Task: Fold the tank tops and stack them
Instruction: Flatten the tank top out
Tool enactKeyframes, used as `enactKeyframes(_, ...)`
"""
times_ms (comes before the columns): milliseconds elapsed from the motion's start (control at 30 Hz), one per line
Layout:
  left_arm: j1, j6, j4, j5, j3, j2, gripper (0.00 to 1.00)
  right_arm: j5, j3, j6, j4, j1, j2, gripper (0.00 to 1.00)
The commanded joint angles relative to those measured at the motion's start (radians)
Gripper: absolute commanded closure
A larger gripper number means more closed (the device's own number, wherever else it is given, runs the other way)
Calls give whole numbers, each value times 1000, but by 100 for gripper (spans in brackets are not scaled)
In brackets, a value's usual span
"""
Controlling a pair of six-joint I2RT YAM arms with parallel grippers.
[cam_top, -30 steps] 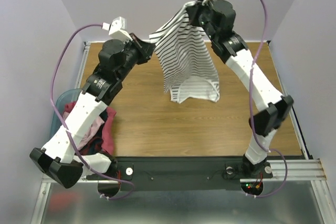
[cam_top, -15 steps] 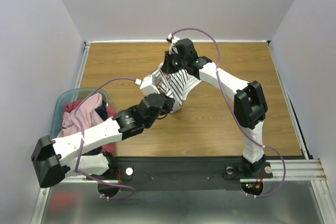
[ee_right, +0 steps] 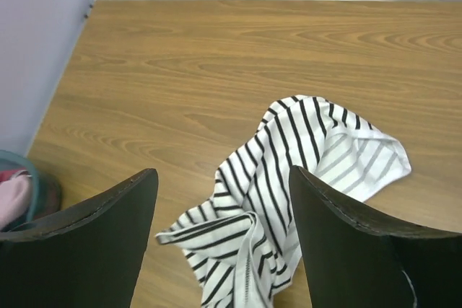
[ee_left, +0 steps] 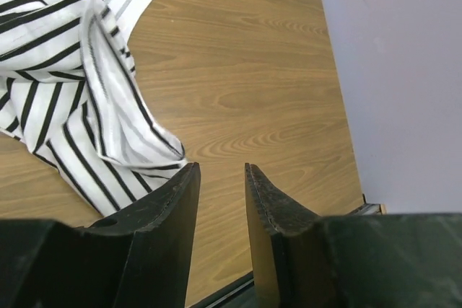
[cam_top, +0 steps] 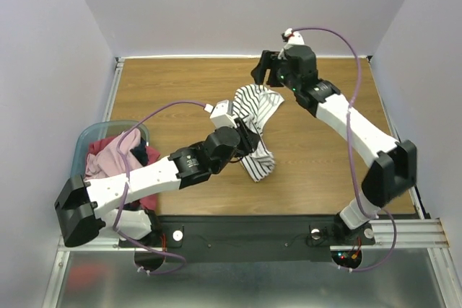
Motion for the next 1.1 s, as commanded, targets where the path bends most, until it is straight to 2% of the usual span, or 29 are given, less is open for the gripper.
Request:
enactKeyframes(0,35,-3,-67,-61,39,-63,57,101,-149,80,48,10,-171,21)
enactKeyframes(67,119,-9,-87,-33,27,-72,57,57,-226,126,50,10,-223,22)
enactKeyframes(133,186,3,-101,56,25,-59,57,-32,-342,169,51,22,-280,25)
enactKeyframes(167,255,14,-100,79,34,-28,57,-14,-405,178,50,40,-294,26)
enactKeyframes(233,314,81,-95,174,59,26,58,53,-473,188,45,104,-327,27)
enactKeyframes(300,361,144,-101,283,129,130,57,134,-575,223,39,132,-354,28)
enactKeyframes(367,371,221,-144,314,234,243,57,153,-641,275,41,143,-400,32)
enactKeyframes(400,372,236,-212,310,269,279,58,168,-668,290,41,145,-412,35)
enactKeyframes(467,374,238,-239,272,289,329,57,194,-747,325,39,155,-456,36)
enactKeyframes(667,398,158,-210,224,168,302,57,227,-925,415,39,162,-555,43)
enactKeyframes(867,403,118,-202,195,96,274,57,250,-996,456,41,162,-582,47)
enactKeyframes(1067,426,98,-161,219,34,274,57,299,-1018,484,50,160,-529,47)
